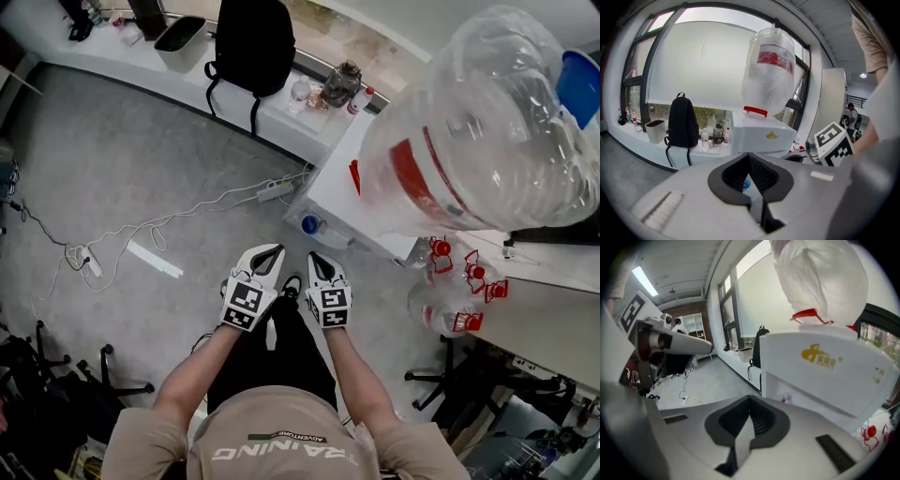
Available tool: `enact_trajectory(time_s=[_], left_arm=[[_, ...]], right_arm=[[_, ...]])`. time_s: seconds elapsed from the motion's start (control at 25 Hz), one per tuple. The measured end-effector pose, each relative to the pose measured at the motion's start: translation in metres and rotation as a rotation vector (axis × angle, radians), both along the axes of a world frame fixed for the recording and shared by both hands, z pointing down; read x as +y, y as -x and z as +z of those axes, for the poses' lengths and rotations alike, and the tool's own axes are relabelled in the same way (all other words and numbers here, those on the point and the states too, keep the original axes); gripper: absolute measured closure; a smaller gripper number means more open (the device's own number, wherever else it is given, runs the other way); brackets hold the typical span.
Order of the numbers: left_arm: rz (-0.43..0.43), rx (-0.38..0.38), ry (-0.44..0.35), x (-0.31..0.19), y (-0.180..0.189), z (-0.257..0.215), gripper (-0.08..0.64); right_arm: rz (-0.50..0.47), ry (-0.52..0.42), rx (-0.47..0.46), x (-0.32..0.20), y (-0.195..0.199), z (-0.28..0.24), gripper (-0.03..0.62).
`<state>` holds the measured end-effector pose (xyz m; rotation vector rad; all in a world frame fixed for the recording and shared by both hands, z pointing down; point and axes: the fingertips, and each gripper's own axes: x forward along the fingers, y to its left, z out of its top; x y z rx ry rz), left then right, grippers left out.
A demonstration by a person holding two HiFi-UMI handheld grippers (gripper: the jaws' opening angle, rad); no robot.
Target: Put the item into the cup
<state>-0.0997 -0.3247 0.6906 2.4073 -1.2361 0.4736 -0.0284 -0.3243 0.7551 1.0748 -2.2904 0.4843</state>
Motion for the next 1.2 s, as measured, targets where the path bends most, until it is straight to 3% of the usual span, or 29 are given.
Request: enact_trajectory(time_s=[0.6, 1.2], left_arm=[[-0.016, -0.009, -0.058, 0.013, -0.002, -0.097, 0.552], [-0.052, -0.027, -0.273, -0.021, 0.010, -0.207, 0.552]], right_arm=[[-0.023, -0.112, -0.047, 0.016, -0.013, -0.119, 0.581], [-0.066, -0.360, -0.128, -0.017, -0.037, -0.253, 0.581]])
